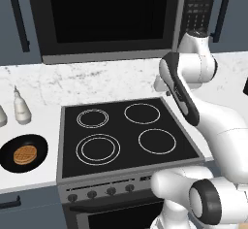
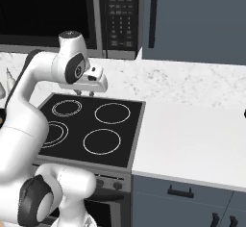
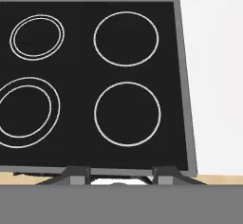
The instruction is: Open the microwave, place the bowl with waffle inside the microwave, then close the microwave door and turn it on.
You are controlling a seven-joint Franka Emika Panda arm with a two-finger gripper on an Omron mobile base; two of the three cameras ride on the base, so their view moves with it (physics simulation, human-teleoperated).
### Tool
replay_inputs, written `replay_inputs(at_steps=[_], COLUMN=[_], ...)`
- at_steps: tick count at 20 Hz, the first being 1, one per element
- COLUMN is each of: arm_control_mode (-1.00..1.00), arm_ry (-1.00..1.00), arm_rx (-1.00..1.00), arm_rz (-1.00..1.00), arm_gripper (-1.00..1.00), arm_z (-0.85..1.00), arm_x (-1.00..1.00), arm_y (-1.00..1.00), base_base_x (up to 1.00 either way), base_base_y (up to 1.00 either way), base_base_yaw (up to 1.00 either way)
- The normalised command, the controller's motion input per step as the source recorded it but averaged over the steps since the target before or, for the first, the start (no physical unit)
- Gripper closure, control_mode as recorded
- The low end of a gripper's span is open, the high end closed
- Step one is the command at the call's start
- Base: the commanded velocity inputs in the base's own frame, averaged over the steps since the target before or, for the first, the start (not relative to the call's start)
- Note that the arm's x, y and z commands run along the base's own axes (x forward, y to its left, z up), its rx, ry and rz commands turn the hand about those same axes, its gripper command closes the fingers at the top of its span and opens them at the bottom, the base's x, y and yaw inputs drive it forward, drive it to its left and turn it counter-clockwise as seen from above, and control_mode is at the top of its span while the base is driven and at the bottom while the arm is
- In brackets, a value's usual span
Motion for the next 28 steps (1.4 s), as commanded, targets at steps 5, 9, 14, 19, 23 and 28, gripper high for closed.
replay_inputs(at_steps=[5,9,14,19,23,28], arm_control_mode=[-1.0,-1.0,-1.0,-1.0,-1.0,-1.0], arm_ry=[-0.27,-0.65,-0.32,0.0,0.0,-0.03], arm_rx=[0.14,0.45,0.13,-0.02,-0.01,-0.03], arm_rz=[0.0,0.0,-0.02,-0.01,-0.06,-0.07], arm_gripper=[-1.0,-1.0,-1.0,-1.0,-1.0,-1.0], arm_z=[0.42,0.94,0.85,0.0,0.05,0.29], arm_x=[-0.19,-0.03,0.29,0.08,0.35,0.4], arm_y=[-0.04,-0.15,0.06,0.05,-0.01,-0.02], base_base_x=[0.0,0.0,0.0,0.0,0.0,0.0], base_base_y=[0.0,0.0,0.0,0.0,0.0,0.0], base_base_yaw=[0.0,0.0,0.0,0.0,0.0,0.0])
